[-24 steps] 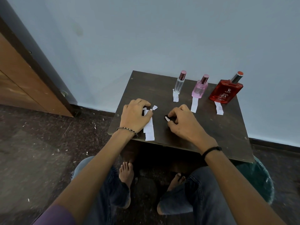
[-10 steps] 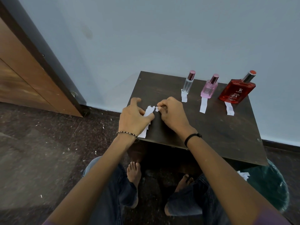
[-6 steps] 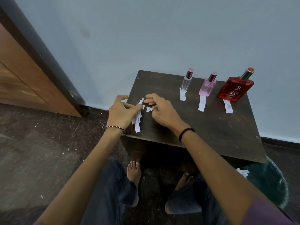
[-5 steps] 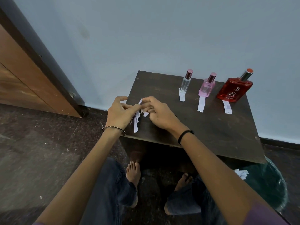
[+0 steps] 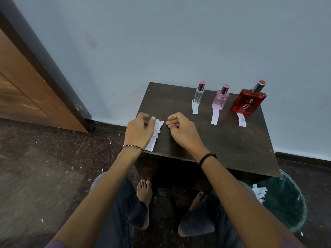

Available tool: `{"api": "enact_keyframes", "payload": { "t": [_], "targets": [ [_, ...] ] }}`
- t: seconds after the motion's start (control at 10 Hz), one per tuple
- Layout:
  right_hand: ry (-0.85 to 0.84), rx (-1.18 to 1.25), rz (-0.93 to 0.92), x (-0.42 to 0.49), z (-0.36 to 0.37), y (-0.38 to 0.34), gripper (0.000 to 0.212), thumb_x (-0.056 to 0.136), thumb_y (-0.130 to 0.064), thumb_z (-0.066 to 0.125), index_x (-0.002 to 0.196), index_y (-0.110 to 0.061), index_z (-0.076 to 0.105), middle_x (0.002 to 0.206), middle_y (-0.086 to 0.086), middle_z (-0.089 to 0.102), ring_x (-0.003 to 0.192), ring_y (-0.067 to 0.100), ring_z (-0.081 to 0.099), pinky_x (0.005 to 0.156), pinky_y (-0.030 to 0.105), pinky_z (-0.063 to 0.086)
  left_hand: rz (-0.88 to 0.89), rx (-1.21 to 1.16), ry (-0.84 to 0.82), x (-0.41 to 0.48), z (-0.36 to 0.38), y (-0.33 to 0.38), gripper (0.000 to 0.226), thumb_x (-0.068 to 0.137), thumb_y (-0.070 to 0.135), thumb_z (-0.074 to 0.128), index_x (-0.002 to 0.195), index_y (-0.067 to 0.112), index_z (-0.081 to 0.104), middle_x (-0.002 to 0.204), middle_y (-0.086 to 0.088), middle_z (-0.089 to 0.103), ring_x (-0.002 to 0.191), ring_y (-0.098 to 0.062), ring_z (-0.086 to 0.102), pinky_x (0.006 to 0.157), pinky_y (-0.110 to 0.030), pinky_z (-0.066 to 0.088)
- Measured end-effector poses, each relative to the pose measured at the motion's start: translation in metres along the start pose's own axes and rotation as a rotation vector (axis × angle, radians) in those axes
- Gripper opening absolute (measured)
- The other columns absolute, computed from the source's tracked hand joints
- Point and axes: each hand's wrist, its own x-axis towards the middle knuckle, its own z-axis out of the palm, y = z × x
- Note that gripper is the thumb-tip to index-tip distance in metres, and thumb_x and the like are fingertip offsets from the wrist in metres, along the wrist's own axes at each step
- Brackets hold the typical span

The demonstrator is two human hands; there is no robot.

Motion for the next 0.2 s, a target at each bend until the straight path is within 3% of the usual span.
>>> {"api": "enact_keyframes", "payload": {
  "t": [0.1,0.2],
  "targets": [
    [-0.006,-0.053,0.008,-0.0056,-0.0012,0.0,0.02,0.098,-0.002,0.056,0.115,-0.008,0.065,0.108,0.002,0.07,0.098,0.009,0.066,0.076,0.005,0.046,-0.009,0.046,0.033,-0.0017,-0.0053,0.0003,0.023,0.1,0.019,0.053,0.113,0.006,0.067,0.106,-0.011,0.075,0.1,-0.028,0.067,0.083,-0.03,0.047],
    [0.025,-0.091,-0.007,-0.0128,-0.0009,-0.0038,0.008,0.096,-0.012,0.064,0.102,-0.01,0.069,0.092,-0.004,0.068,0.078,0.0,0.06,0.063,0.0,0.044,0.029,0.103,0.036,-0.0047,-0.0074,0.002,0.019,0.096,0.014,0.056,0.108,0.009,0.07,0.105,-0.008,0.076,0.098,-0.027,0.068,0.081,-0.029,0.048]
  ]
}}
